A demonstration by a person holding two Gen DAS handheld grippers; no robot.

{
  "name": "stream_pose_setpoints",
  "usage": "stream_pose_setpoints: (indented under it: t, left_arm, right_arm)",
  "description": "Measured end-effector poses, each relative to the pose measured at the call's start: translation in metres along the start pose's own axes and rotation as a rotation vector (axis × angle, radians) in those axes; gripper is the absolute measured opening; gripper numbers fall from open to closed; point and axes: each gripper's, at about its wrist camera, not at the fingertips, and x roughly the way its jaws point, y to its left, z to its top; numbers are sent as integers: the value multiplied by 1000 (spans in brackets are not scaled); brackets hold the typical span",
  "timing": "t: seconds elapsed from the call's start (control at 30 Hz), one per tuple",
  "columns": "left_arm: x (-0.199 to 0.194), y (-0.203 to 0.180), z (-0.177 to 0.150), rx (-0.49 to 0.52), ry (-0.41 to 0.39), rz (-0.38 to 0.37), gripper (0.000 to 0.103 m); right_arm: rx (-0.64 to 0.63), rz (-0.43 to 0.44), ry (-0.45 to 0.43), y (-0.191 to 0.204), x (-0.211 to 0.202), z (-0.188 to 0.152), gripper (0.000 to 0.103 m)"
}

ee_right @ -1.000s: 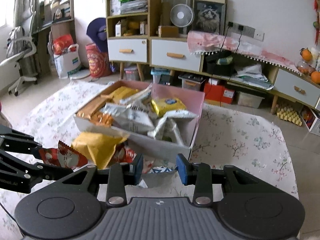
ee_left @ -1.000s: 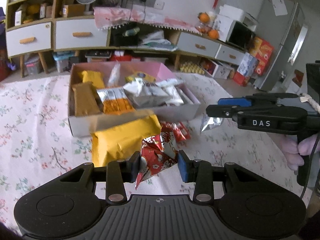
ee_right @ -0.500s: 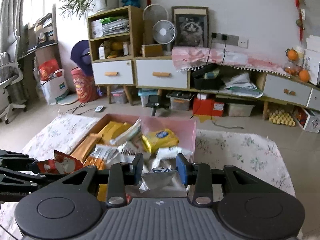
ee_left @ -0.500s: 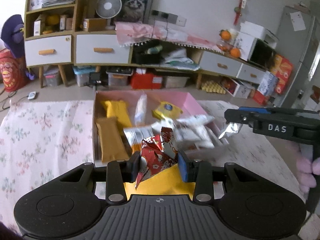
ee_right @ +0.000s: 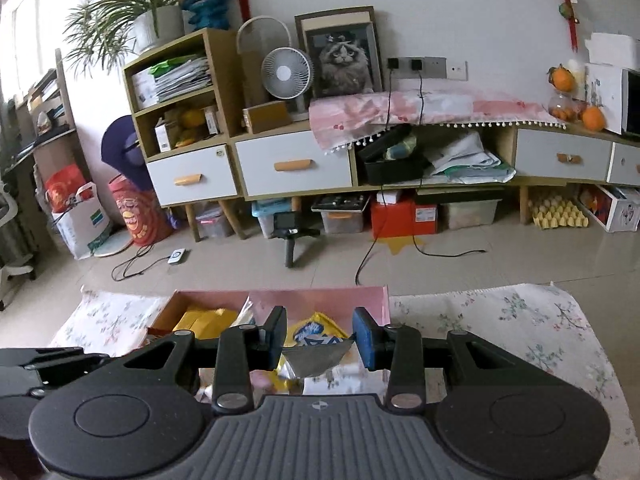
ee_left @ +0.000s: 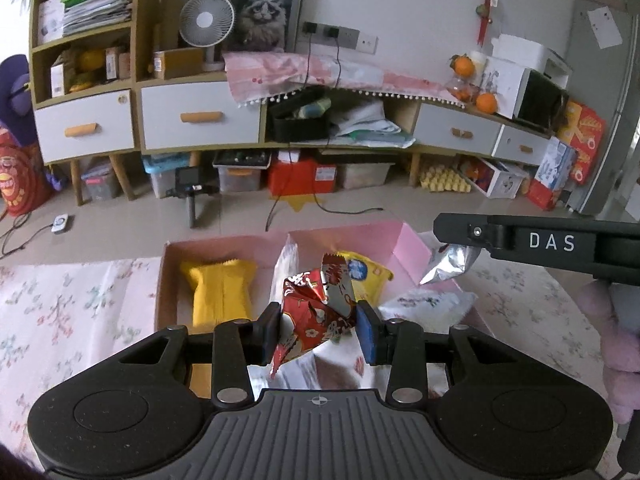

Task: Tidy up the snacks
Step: 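Carry both packets over the box, lower them in and open both tools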

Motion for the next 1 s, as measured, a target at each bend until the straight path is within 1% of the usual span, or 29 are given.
stream_pose_setpoints:
  t: [0.2, 0.33, 0.43, 0.47, 0.5, 0.53, 0.57, 0.63, 0.7, 0.77, 0.83, 0.9, 1.0]
  left_arm:
    - [19, -1, 6, 23, -2, 14, 37]
    - [24, -3, 6, 37, -5, 28, 37]
    - [26, -4, 5, 52, -7, 31, 40]
    - [26, -5, 5, 55, -8, 31, 45]
    - [26, -5, 5, 55, -3, 28, 60]
    - [25, -5, 5, 55, -2, 31, 68]
    - [23, -5, 5, 57, -9, 34, 74]
    - [18, -7, 4, 73, -24, 38, 76]
    - [13, -8, 5, 82, -19, 39, 82]
    - [7, -7, 5, 85, -19, 35, 83]
    - [0, -6, 4, 85, -20, 34, 85]
    - [-7, -4, 2, 81, -20, 32, 86]
    - [-19, 2, -1, 74, -12, 36, 87]
  right_arm:
    - [13, -5, 6, -6, 15, 0, 10]
    - [16, -13, 22, -9, 24, -3, 11]
    - [26, -16, 33, -12, 30, -3, 11]
    - [30, -17, 37, -12, 31, -4, 11]
    - [37, -16, 40, -13, 32, -4, 13]
    - [43, -16, 43, -13, 32, -5, 14]
    - [52, -24, 46, -14, 32, -4, 16]
    - [65, -42, 60, -15, 32, -3, 30]
    - [69, -45, 62, -15, 28, -3, 36]
    - [66, -47, 64, -15, 26, -4, 41]
    - [65, -52, 63, -14, 20, -4, 50]
    - [65, -55, 61, -14, 15, -4, 54]
    - [62, -59, 66, -13, 6, -4, 57]
